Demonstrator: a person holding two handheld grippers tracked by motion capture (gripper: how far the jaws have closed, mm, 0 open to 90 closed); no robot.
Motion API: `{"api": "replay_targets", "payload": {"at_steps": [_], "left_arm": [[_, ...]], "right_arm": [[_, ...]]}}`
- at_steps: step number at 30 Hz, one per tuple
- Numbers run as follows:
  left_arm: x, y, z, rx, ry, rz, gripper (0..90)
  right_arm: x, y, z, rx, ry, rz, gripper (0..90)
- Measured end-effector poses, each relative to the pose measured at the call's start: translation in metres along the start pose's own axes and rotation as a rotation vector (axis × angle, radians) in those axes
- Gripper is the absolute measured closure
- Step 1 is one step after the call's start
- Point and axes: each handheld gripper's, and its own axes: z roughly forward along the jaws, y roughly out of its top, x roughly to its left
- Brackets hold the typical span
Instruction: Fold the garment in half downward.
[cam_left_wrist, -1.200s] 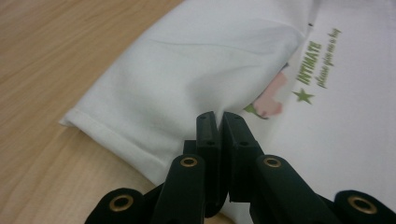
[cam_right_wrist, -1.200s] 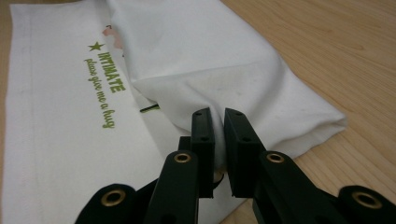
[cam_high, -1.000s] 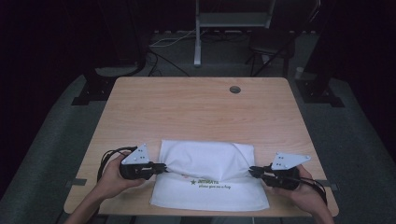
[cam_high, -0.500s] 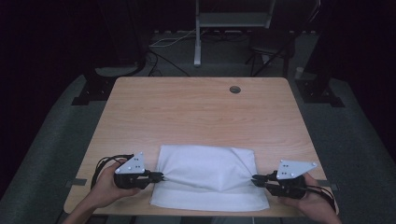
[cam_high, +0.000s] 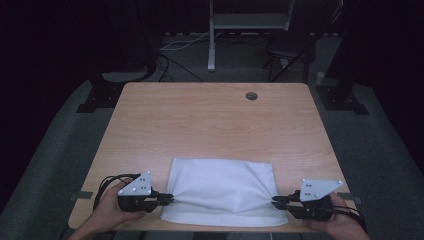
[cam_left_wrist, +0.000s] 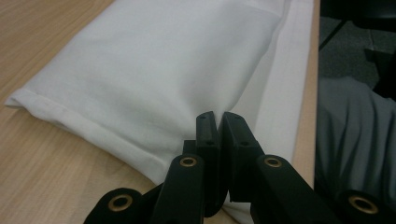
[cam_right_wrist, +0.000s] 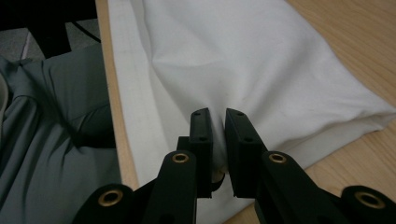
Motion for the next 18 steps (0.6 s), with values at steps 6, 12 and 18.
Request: {"api": "replay_targets", "payload": {"at_steps": [6,12,18], "left_arm": [[-0.010,0.000,-0.003,-0.002,-0.024,0.011,86.1],[-0.010,-0.004,-0.002,-0.006,-0.039,0.003,83.0],[-0.012,0.000,0.001,-0.019,-0.019,0.008,59.2]], "right_arm": [[0.004,-0.001,-0.006,0.012,0.009,-0.009,79.9],[0.004,-0.012,-0.003,0.089,0.002,0.022,70.6],[0.008,-0.010,-0.014,0.015,-0.036,0.017,61.4]]}}
